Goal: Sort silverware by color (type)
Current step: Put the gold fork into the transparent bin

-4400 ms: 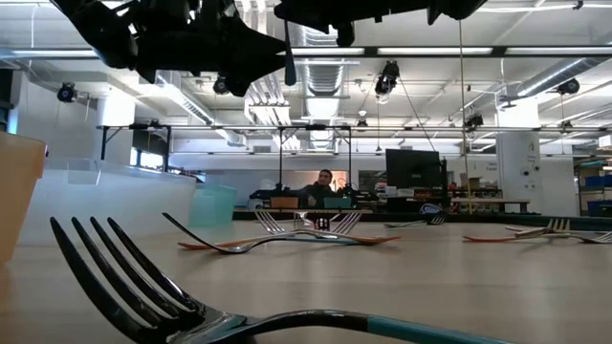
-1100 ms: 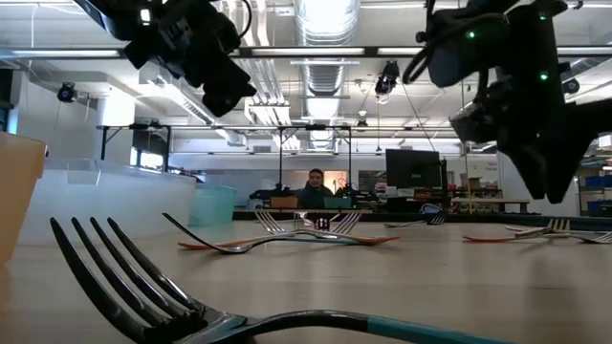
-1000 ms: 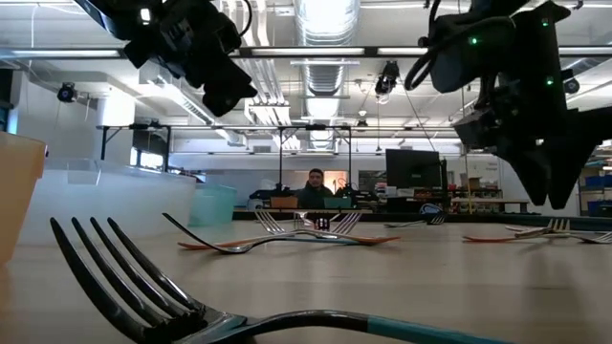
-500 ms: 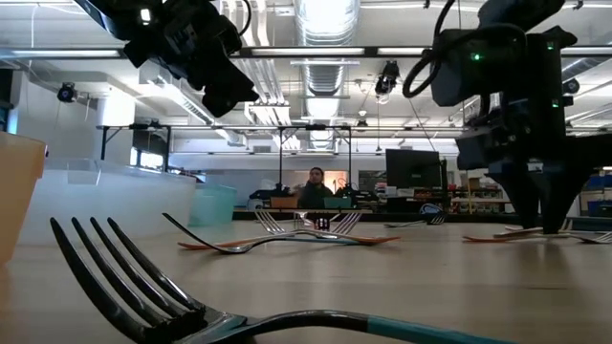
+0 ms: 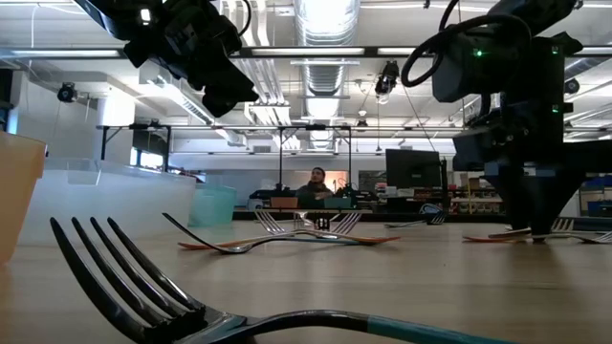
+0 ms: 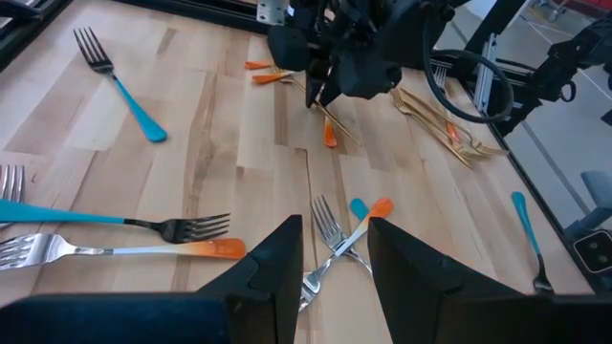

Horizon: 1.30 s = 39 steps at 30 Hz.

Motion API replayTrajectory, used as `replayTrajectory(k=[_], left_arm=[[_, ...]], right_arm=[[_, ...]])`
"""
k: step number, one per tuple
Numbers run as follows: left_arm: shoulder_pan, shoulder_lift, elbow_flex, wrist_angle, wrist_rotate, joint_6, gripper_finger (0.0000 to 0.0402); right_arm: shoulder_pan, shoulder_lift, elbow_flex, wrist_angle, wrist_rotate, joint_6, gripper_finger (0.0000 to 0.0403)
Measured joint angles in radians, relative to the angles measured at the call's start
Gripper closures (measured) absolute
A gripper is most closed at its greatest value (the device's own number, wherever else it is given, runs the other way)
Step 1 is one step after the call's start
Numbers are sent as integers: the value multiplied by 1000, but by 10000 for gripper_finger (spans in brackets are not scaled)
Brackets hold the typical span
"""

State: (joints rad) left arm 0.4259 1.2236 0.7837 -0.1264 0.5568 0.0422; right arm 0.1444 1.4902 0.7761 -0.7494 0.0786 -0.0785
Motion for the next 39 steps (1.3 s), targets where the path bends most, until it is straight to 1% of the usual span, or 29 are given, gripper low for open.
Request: replayTrajectory(k=[3,6,7,14,18,23,27,30,35,39], left_arm=[[0,0,0,0,0,0,299],[0,0,0,0,0,0,299],[0,0,0,0,0,0,299],[0,0,0,0,0,0,299],[0,0,-1,0,0,0,299],[0,0,-1,0,0,-2,299],[0,0,-1,0,0,-7,299],[0,0,-1,0,0,-7,299],[0,0,-1,0,0,-7,299],[0,0,-1,0,0,-7,299]], right_arm=[[1,0,0,0,15,35,344],[1,0,0,1,20,61,379],[1,0,1,3,23,68,383],[0,-6,2,12,29,79,386],[-3,-37,2,82,63,64,388],[-2,-123,2,194,95,23,388],[-1,-223,2,271,128,16,389],[-1,-309,2,315,173,16,389],[-1,-438,2,347,247,16,389],[-1,-507,2,350,306,15,390]])
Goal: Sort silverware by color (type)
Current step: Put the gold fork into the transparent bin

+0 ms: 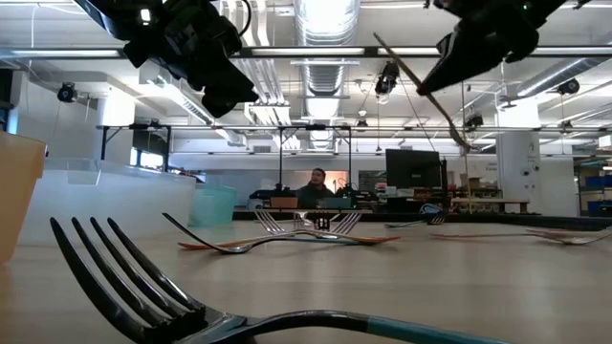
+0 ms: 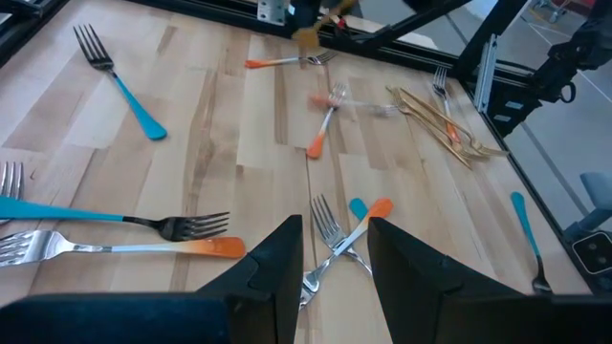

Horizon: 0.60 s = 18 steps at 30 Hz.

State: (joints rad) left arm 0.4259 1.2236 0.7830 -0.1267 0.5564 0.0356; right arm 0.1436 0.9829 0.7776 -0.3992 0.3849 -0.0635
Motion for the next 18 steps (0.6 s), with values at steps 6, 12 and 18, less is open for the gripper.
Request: replayTrajectory(k=[6,12,18], left_arm=[[0,0,0,4,0,5,299],[-25,3,-40,160,34,8,299],[-107,59,-178,667,277,-31,299]], right_arm=[[0,-42,0,202,71,-119,390],[0,0,0,582,-70,-190,390],[0,91,0,715,-77,-173,390]])
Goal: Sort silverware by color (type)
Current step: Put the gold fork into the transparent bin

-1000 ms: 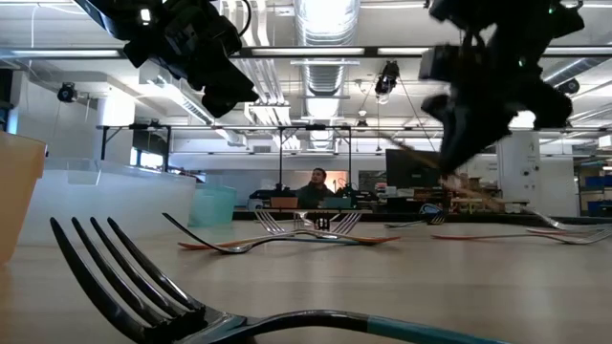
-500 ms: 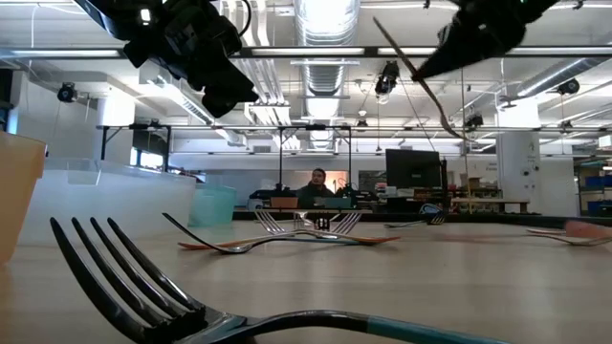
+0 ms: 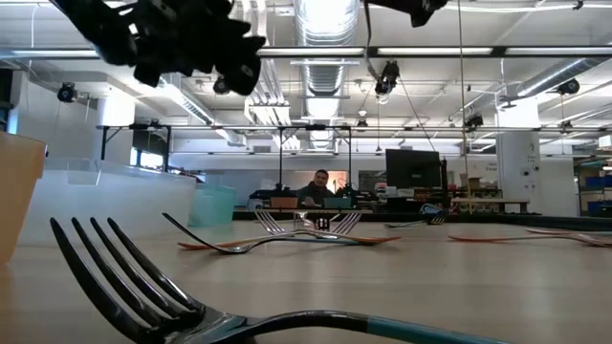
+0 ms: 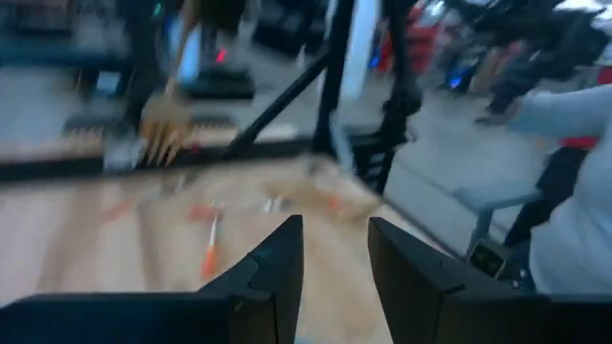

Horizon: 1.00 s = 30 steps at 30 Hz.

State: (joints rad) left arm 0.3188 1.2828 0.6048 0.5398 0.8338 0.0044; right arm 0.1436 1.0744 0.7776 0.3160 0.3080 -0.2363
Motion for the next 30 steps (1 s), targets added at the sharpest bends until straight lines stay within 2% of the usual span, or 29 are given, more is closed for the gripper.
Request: replayTrajectory(k=[3,5,11,13,18,25,30], left_arm=[[-22,35,-35,202,-73,-42,299],[-25,62,-40,279,-125,-91,299],[-29,162,28,317,-147,-194,299],[-32,200,61,315,-128,-195,299],[-32,277,129,312,11,-198,294],[-34,308,139,311,220,-197,269],[-37,309,149,310,216,-170,260]], right_arm=[[0,48,0,42,-1,0,390],[0,76,0,67,-2,0,390],[0,140,2,133,-1,-11,390],[0,148,6,139,-1,-11,390],[0,150,12,139,-1,-11,390],[0,118,12,135,-2,-10,390],[0,111,12,135,-1,-29,388]])
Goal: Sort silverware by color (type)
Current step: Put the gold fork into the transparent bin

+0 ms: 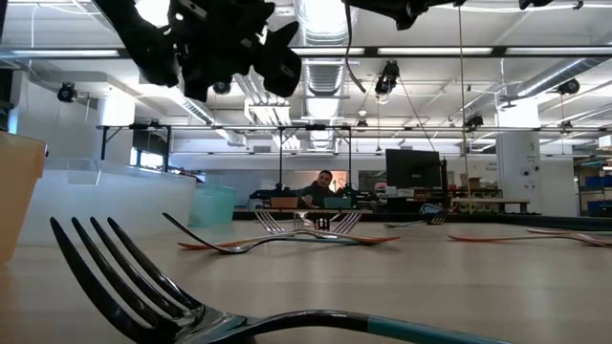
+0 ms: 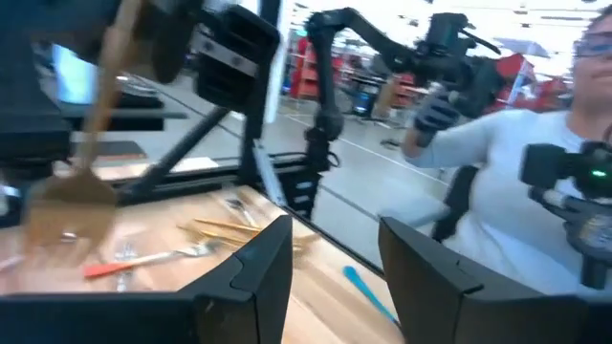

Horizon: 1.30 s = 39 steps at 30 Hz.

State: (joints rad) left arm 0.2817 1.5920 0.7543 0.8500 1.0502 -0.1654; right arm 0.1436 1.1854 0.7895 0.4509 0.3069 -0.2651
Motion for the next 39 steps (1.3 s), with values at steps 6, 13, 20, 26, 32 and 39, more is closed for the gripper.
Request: replayTrajectory(k=[6,13,20,26,32,39], left_arm=[[2,40,101,-28,-154,-162,262],[-9,83,143,-46,-181,-69,263],[-7,84,115,-53,-496,125,263],[-11,85,114,-57,-521,133,263],[-14,82,114,-49,-510,120,263],[-45,81,133,-16,-509,119,263]], right_arm=[[0,2,0,-12,8,-11,379],[0,2,0,-14,13,4,377],[0,1,0,-14,44,14,388],[0,1,0,-15,44,43,388],[0,1,0,-18,44,45,389],[0,2,0,-19,73,28,389]])
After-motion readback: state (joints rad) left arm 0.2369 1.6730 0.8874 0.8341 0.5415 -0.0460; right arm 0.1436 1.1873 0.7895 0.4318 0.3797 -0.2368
